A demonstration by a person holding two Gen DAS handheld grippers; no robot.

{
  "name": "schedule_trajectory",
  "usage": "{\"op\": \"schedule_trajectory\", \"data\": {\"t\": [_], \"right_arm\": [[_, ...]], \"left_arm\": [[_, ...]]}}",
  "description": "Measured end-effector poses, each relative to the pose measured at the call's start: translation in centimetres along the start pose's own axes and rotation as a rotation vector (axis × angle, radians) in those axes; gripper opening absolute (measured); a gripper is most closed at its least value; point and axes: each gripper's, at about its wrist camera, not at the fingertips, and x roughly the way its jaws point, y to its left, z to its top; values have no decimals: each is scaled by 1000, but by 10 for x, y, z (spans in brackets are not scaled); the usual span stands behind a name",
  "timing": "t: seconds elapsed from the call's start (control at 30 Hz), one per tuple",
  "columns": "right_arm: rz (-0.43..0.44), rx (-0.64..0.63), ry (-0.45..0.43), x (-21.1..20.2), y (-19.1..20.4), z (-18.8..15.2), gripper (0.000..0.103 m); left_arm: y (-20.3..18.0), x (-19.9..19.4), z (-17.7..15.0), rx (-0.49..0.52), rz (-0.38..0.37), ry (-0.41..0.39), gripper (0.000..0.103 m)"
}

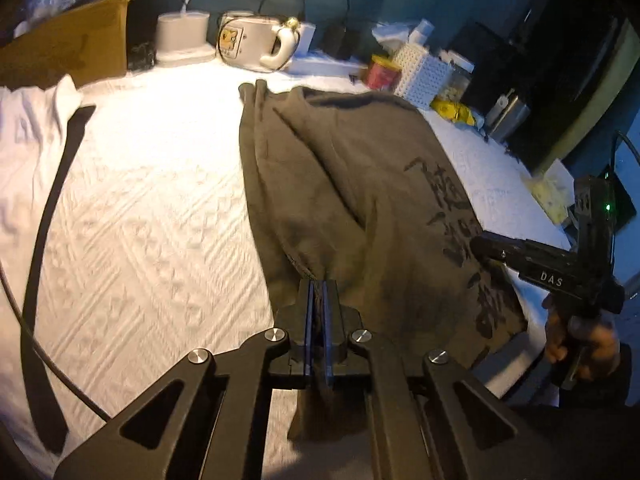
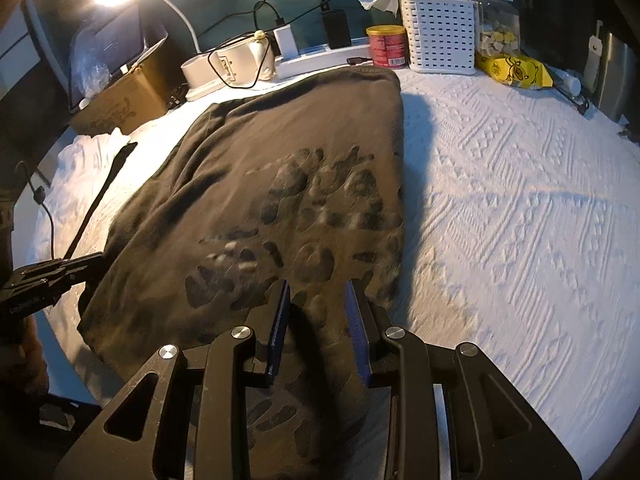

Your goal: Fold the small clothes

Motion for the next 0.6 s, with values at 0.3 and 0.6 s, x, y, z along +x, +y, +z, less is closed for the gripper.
{"op": "schedule_trajectory", "data": {"t": [0.3, 0.6], "right_arm": [[-15, -39, -15, -7, 8, -19, 31], [-40, 7, -30, -29, -8, -37, 31]], "left_arm": [[-16, -20, 12, -9, -19, -40, 11], [-38, 21, 10, 99, -50, 35, 73]]}}
